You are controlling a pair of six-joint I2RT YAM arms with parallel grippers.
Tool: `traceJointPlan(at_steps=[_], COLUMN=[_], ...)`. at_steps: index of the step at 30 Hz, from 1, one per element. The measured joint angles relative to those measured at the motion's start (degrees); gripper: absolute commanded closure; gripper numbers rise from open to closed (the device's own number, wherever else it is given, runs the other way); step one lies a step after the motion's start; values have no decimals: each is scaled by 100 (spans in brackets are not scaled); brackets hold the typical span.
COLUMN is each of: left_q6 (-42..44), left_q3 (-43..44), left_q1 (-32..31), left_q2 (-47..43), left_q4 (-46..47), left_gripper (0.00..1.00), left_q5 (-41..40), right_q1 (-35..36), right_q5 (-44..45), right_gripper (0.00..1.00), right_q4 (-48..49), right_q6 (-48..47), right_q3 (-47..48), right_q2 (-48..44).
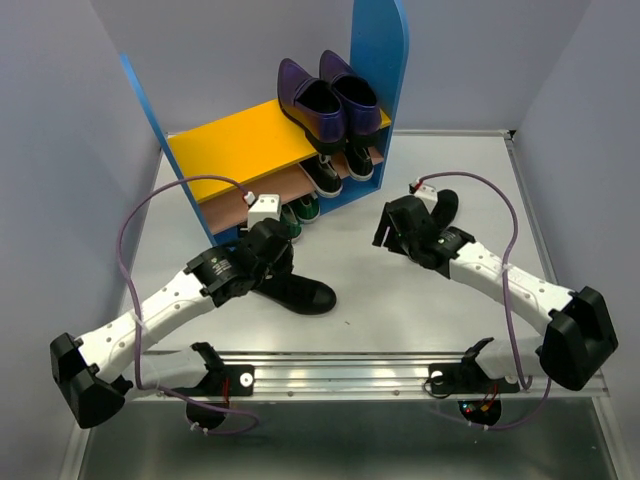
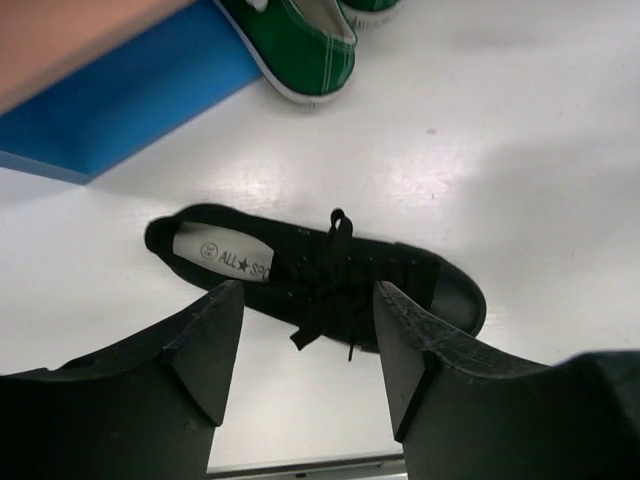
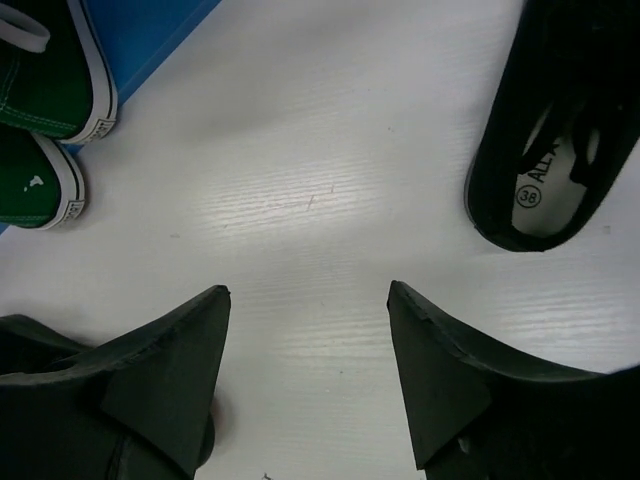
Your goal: Place and organize the shoes onto the shoe shelf
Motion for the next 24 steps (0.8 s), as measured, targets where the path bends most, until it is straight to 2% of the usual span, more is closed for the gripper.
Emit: traceJointPlan(at_steps=[8,11,13,18,24], left_q6=[-356,-507,-566,-649,-603], left_q3=[-210,-306,-404,-452,-452], left_q1=[-2,-2,-2,22,350], left_q2=[944,1370,1484,1563,1847], left_q4=[-170,-127,-81,33,190], left_gripper=[28,11,7,7,12], left_q5=[616,787,868,931,933], right_q1=[0,0,0,0,0], right_q5=[431,448,448,455,459], right_gripper=[27,27,27,26,26], right_q4=[-413,-483,-496,-518,-531], right_q6=[-2,-4,-4,-7,-24], right_q3=[-4,-4,-4,-31,-33], right_q2=[-328,-328,-328,-387,-476])
